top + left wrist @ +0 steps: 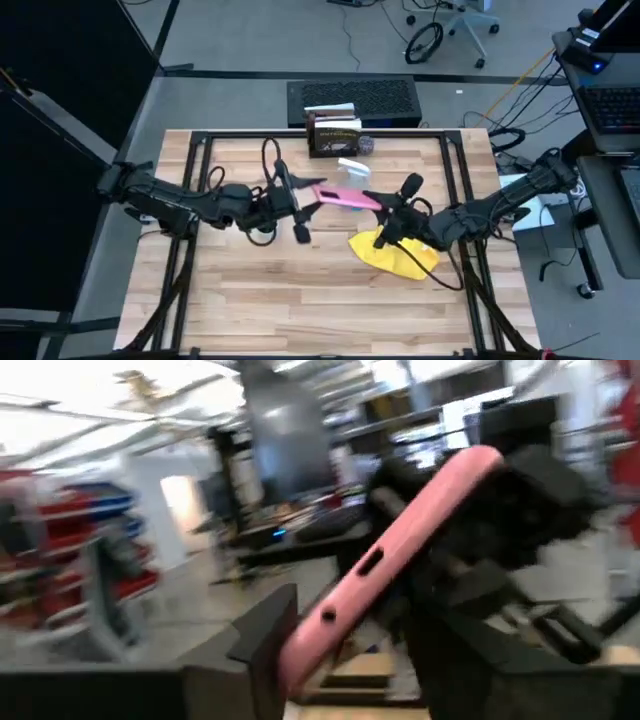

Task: Apply microfiber cloth
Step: Spray the back of the cellphone using the spray bottle

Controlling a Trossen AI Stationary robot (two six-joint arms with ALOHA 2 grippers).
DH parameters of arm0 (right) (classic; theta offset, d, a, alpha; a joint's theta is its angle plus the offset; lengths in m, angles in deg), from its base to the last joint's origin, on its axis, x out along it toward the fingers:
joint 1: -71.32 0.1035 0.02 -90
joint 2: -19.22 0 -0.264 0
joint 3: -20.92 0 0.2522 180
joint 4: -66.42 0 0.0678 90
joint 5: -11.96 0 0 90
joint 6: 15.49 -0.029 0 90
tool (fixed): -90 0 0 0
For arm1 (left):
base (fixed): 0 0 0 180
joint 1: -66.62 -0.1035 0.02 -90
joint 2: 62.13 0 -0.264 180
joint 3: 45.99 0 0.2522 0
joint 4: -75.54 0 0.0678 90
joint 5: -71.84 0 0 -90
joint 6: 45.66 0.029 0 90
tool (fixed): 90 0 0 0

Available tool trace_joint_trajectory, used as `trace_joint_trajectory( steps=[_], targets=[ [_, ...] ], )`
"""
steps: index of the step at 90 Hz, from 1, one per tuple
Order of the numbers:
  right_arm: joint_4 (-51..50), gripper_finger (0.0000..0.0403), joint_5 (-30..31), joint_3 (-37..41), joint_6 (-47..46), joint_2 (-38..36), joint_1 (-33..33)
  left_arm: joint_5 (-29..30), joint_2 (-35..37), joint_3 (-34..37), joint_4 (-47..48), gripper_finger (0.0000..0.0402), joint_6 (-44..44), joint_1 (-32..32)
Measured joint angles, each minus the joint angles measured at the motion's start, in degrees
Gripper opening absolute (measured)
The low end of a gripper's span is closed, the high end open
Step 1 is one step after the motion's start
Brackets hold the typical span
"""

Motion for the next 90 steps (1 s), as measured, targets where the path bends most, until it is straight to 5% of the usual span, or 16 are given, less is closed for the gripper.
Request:
trace_joint_trajectory(
  steps=[10,32,56,90],
  targets=[
    [0.8,0.0016,4.8,0.1,2.6,0.1,0.3,4.2,0.2,-0.2,1.2,0.0182,-1.1,-0.1],
    [-0.8,0.0015,21.7,0.2,9.1,1.4,-2.5,4.0,-0.1,-0.2,2.0,0.0184,-22.5,-0.7],
    [-0.3,0.0015,22.9,0.2,14.2,8.9,-8.7,4.6,-4.9,-0.3,-0.1,0.0185,-42.3,-3.3],
    [1.4,0.0015,23.9,0.2,14.6,11.1,-12.6,5.3,-7.8,-0.3,2.9,0.0185,-53.6,-6.5]
  ],
)
